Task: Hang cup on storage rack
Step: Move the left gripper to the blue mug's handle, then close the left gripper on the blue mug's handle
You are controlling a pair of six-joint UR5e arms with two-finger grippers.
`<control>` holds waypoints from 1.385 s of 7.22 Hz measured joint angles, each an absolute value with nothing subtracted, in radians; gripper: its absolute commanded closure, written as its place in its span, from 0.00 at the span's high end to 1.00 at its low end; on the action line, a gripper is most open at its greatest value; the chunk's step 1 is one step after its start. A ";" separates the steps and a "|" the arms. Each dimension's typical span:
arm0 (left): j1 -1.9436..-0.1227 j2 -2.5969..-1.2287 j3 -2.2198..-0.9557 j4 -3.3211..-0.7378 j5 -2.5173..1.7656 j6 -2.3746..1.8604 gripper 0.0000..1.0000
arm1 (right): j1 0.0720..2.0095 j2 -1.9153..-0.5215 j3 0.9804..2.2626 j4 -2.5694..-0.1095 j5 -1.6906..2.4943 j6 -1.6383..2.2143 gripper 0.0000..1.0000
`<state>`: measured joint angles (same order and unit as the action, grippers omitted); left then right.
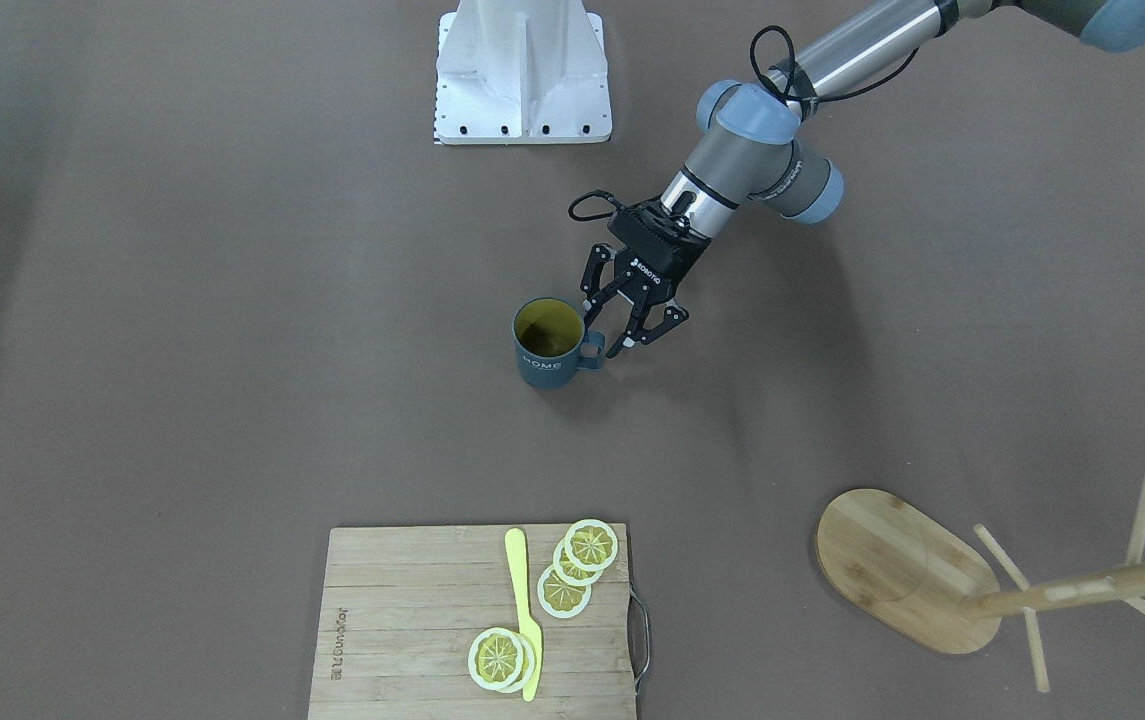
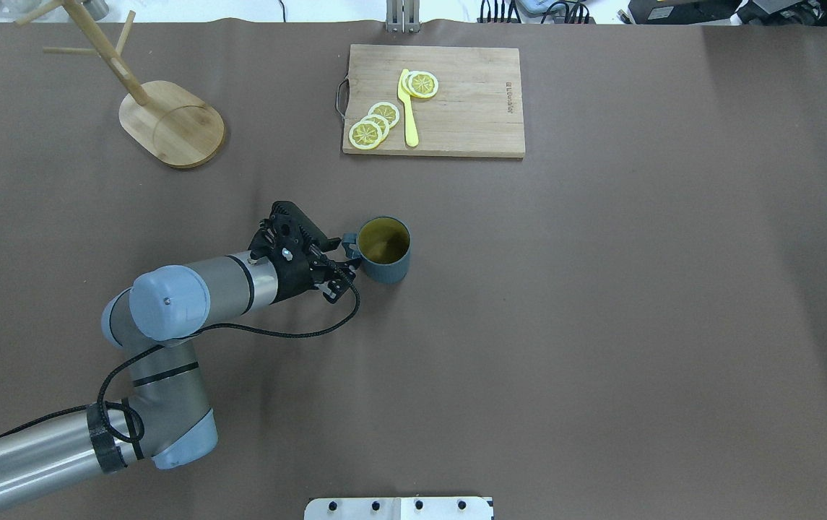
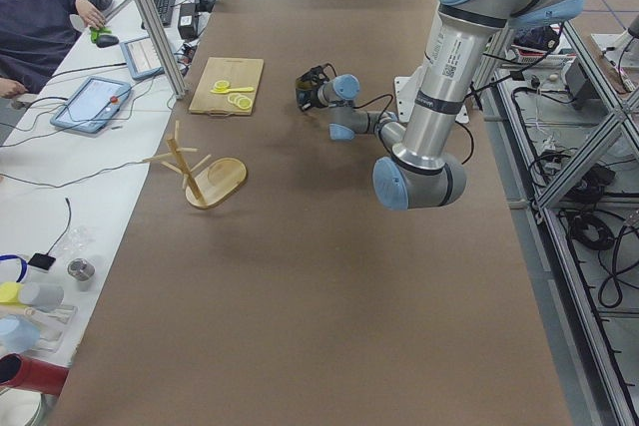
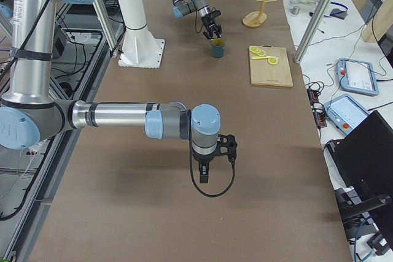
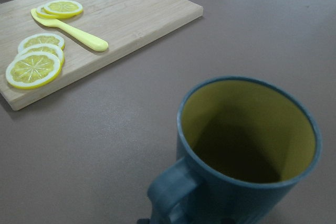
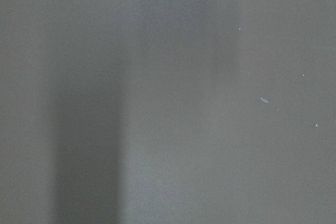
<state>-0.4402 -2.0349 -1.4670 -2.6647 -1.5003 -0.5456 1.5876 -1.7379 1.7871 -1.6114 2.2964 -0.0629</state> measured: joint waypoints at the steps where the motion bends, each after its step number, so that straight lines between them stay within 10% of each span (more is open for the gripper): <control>1: -0.444 -2.035 -1.461 -2.664 -1.500 -0.547 0.51 | 1.588 -1.737 1.787 -1.611 2.296 -0.063 1.00; 10: -0.453 -2.084 -1.411 -2.663 -1.501 -0.550 0.34 | 1.588 -1.732 1.789 -1.611 2.296 -0.062 1.00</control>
